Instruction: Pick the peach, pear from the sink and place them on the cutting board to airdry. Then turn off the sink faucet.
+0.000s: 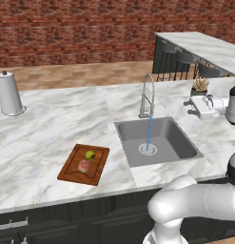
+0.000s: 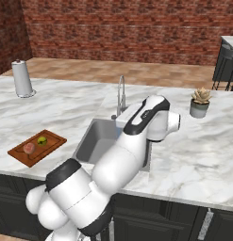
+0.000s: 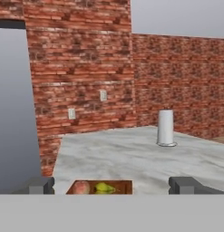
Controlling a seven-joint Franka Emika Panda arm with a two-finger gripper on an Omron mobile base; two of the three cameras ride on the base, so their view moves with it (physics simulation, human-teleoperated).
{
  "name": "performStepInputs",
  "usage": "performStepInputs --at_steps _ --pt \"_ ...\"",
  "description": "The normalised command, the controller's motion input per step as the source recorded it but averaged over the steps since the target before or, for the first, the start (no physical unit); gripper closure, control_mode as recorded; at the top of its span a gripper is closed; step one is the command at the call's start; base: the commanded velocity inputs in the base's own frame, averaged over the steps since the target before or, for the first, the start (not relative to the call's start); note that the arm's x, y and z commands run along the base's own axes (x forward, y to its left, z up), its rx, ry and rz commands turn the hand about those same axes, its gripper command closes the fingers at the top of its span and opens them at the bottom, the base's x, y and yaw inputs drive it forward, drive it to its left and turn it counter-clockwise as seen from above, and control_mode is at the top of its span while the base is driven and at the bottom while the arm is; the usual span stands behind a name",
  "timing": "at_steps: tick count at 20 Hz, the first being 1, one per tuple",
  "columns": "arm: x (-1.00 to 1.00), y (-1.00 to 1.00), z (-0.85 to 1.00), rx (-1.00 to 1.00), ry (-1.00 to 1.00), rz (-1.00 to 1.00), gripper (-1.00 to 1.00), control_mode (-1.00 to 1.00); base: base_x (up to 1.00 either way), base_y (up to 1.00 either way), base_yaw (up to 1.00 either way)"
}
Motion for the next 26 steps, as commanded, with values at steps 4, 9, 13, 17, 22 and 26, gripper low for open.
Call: performStepInputs --at_steps 4,9,13,17,22,26 --pt "0.29 0.01 -0.06 0.0 0.0 0.0 -1.0 -1.0 0.0 0.0 0.0" --pt "0.24 0.02 -0.14 0.0 0.0 0.0 -1.0 -1.0 0.0 0.0 0.0" --pt "0.17 0.0 -0.12 0.0 0.0 0.0 -1.0 -1.0 0.0 0.0 0.0" --pt "0.14 0.0 -0.1 0.0 0.0 -0.04 -1.0 -1.0 0.0 0.0 0.0" --pt "0.17 0.0 -0.1 0.0 0.02 -0.11 -1.0 -1.0 0.0 0.0 0.0" --pt "0.18 0.01 -0.1 0.0 0.01 -0.11 -1.0 -1.0 0.0 0.0 0.0"
